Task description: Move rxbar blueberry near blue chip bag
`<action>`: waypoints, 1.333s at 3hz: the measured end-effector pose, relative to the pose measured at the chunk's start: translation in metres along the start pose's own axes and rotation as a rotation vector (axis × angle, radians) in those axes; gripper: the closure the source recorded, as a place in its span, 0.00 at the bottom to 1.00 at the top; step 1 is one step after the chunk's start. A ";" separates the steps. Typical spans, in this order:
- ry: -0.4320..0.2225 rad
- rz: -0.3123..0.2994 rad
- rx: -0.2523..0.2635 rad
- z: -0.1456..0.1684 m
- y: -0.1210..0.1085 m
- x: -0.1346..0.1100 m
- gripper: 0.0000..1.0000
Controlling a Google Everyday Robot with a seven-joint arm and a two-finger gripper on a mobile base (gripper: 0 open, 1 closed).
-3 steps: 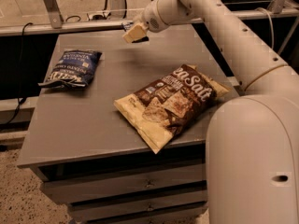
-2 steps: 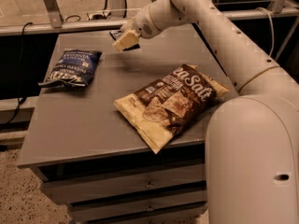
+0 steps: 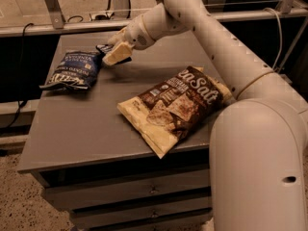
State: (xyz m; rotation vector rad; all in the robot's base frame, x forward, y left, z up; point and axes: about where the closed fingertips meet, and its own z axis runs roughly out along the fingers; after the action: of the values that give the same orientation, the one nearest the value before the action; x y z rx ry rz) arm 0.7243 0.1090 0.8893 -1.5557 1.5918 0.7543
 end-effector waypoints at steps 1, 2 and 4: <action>0.002 -0.006 -0.079 0.022 0.018 0.004 0.75; 0.013 -0.003 -0.104 0.028 0.025 0.010 0.53; 0.024 0.003 -0.126 0.028 0.036 0.016 0.05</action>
Offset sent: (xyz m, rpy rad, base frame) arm -0.0271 0.0152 -0.0318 -0.0305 0.0679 0.0997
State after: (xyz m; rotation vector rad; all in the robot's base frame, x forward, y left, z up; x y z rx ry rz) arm 0.6925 0.1263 0.8575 -1.6582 1.5901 0.8549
